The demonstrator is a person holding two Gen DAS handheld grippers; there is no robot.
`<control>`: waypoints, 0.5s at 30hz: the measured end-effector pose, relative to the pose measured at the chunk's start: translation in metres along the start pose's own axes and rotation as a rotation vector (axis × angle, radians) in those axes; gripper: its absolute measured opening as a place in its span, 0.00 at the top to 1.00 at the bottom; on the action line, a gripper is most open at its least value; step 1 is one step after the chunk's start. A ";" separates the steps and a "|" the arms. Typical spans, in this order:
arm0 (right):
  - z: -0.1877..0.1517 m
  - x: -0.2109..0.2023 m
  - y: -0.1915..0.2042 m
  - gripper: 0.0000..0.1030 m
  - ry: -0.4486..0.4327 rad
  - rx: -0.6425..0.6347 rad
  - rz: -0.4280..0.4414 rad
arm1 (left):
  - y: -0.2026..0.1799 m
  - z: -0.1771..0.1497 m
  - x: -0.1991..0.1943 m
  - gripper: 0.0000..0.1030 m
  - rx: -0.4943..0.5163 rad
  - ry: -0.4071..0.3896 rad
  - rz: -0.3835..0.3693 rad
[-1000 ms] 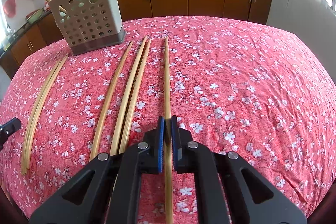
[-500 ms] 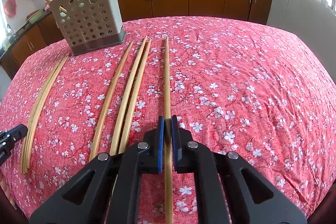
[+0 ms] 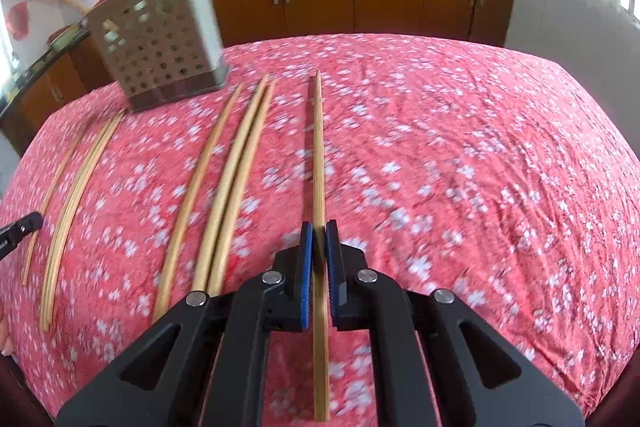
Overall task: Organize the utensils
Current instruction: 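Grasp another bamboo chopstick with the right tool while the left tool grasps one too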
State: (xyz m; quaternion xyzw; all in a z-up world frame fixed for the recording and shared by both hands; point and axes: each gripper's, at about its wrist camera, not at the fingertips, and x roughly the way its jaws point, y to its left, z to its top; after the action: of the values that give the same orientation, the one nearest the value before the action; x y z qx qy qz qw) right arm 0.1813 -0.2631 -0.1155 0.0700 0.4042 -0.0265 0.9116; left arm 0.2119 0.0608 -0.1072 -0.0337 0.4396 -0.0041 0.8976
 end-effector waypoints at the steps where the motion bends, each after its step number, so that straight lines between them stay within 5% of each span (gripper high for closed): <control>1: 0.003 0.001 -0.003 0.93 -0.002 0.012 -0.004 | 0.005 0.003 0.001 0.91 -0.009 -0.004 -0.003; 15: 0.010 0.008 -0.013 0.92 -0.003 0.042 -0.001 | 0.021 0.004 -0.003 0.91 -0.056 -0.024 -0.052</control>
State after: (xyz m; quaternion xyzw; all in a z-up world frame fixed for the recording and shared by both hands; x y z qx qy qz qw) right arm 0.1929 -0.2774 -0.1161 0.0888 0.4021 -0.0357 0.9106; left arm 0.2121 0.0825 -0.1038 -0.0702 0.4277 -0.0147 0.9011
